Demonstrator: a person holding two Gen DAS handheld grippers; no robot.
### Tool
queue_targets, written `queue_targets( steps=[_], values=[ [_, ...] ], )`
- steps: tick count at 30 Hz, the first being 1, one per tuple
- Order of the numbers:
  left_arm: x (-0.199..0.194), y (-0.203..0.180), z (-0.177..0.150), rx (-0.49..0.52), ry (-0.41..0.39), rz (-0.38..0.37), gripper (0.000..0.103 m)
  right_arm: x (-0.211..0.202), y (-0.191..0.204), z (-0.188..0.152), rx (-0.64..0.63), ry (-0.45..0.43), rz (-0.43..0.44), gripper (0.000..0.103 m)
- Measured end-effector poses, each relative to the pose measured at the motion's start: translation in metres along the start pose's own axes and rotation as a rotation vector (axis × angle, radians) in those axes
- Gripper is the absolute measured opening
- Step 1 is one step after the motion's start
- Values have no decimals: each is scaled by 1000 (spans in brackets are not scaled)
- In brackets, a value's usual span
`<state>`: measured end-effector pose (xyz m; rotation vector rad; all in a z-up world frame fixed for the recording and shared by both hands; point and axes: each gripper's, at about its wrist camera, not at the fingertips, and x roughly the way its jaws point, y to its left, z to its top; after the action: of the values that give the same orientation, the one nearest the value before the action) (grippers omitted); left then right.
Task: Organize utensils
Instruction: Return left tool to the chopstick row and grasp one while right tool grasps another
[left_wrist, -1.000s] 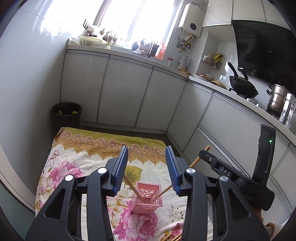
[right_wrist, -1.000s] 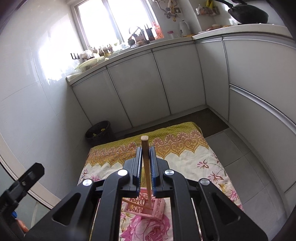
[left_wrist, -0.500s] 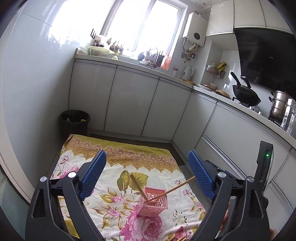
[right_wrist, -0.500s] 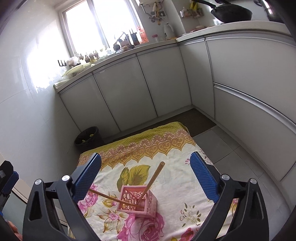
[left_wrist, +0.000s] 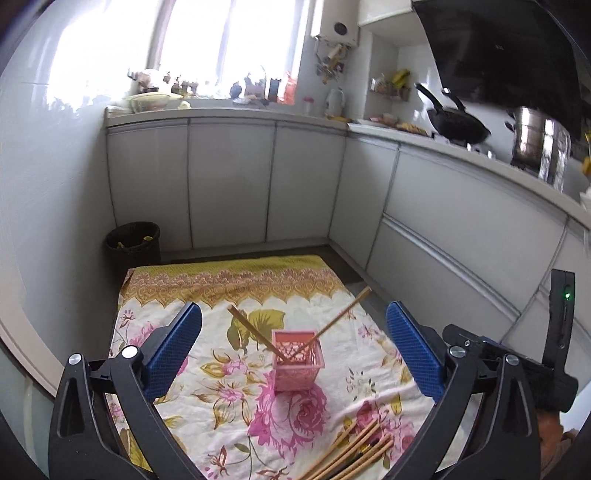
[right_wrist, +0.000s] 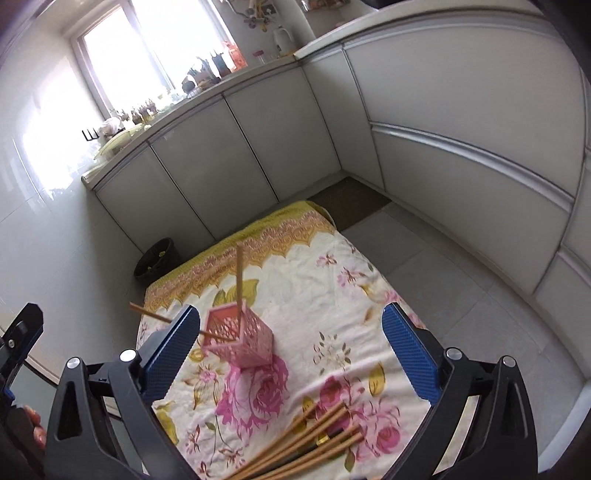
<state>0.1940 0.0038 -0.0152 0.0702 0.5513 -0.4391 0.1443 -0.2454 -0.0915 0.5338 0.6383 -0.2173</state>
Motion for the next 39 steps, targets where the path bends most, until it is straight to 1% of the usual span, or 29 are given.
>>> queue_targets(
  steps=[2, 4, 7, 8, 10, 12, 14, 16, 17, 18, 19, 20, 21, 22, 23, 27, 28, 31, 32, 33, 36, 38, 39],
  values=[
    [10, -16, -10, 71, 69, -34, 96, -6, -24, -19, 45, 59, 14, 96],
    [23, -33, -25, 146, 157, -83, 96, -10, -45, -39, 78, 116, 6, 96],
    [48, -58, -50, 262, 275, -117, 96, -12, -72, -69, 123, 212, 11, 96],
    [60, -67, -59, 294, 330, -135, 96, -13, -80, -78, 139, 243, 19, 96],
    [83, -80, -78, 336, 435, -148, 96, -11, -94, -93, 174, 305, 34, 96],
    [109, -89, -98, 352, 529, -147, 96, -3, -108, -104, 244, 390, 69, 96],
    [135, -91, -117, 340, 628, -131, 96, 6, -121, -110, 338, 465, 119, 96],
    [156, -90, -131, 319, 700, -120, 95, 13, -130, -115, 404, 509, 152, 96],
    [165, -90, -137, 312, 726, -117, 90, 16, -132, -116, 425, 521, 159, 96],
    [172, -90, -141, 303, 747, -116, 87, 19, -133, -115, 436, 527, 166, 96],
    [179, -90, -144, 294, 765, -116, 78, 22, -132, -113, 444, 534, 174, 96],
    [186, -90, -148, 287, 783, -116, 67, 25, -131, -111, 451, 539, 181, 96],
    [190, -91, -149, 284, 798, -114, 61, 29, -130, -108, 456, 544, 191, 96],
    [196, -91, -152, 282, 814, -115, 51, 33, -128, -107, 460, 550, 200, 96],
    [201, -91, -155, 279, 827, -119, 48, 37, -127, -105, 466, 557, 207, 96],
    [214, -91, -163, 278, 857, -131, 44, 58, -123, -102, 509, 597, 239, 96],
    [216, -92, -164, 280, 861, -136, 40, 63, -122, -102, 517, 606, 241, 96],
    [221, -95, -166, 281, 872, -157, 39, 76, -118, -101, 523, 618, 240, 96],
    [223, -96, -167, 281, 876, -162, 34, 79, -116, -101, 523, 623, 241, 96],
    [225, -96, -168, 278, 882, -169, 32, 83, -114, -101, 526, 627, 242, 96],
    [234, -95, -174, 272, 900, -169, 31, 92, -110, -100, 531, 632, 245, 96],
    [240, -94, -181, 273, 926, -174, 15, 96, -107, -98, 531, 625, 242, 96],
    [241, -94, -184, 285, 927, -166, 14, 98, -106, -97, 531, 622, 238, 96]
  ],
)
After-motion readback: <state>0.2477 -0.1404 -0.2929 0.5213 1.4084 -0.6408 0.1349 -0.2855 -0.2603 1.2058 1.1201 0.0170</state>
